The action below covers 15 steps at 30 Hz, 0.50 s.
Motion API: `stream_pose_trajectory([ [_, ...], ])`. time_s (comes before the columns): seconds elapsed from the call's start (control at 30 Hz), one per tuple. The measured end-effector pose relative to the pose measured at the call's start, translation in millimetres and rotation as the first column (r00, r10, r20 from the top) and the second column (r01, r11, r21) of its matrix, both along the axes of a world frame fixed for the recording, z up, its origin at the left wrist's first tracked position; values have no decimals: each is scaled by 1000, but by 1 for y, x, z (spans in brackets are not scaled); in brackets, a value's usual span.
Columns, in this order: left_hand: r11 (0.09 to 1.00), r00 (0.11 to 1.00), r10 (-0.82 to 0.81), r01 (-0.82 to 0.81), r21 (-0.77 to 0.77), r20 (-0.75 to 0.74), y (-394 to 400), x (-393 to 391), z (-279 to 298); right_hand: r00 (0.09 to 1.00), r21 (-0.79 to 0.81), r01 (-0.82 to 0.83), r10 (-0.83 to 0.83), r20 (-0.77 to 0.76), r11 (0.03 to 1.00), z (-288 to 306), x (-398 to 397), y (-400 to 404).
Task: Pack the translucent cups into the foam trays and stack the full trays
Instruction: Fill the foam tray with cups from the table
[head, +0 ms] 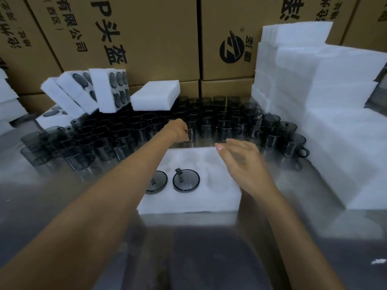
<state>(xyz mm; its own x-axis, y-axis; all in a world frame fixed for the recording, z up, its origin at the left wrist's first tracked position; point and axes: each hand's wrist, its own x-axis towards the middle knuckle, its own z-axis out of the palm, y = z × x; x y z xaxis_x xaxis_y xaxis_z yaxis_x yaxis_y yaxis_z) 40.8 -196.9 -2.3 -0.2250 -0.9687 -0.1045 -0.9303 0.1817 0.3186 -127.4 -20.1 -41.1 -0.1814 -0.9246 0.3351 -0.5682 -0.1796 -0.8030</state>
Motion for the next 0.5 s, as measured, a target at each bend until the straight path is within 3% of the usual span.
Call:
stream_pose_trajectory([
  [0.13,992,996,-20,9,-125,-88,10,8,-8,1000,7,0,0,-14,1000,0,2,0],
  [0.27,952,960,-140,62,-299,-245,43,20,-4,1000,25,8,-8,-11,1000,-2,1,-2],
  [0.33,903,936,-228,99,-419,-270,69,24,-2,997,33,-1,-2,75,999,-1,3,-2],
  [0.43,824,870,-366,139,-549,-330,116,22,0,927,-39,-105,112,359,994,5,11,3],
  [0.5,807,803,-435,148,-572,-407,142,17,0,889,-105,-142,173,424,984,9,13,6],
])
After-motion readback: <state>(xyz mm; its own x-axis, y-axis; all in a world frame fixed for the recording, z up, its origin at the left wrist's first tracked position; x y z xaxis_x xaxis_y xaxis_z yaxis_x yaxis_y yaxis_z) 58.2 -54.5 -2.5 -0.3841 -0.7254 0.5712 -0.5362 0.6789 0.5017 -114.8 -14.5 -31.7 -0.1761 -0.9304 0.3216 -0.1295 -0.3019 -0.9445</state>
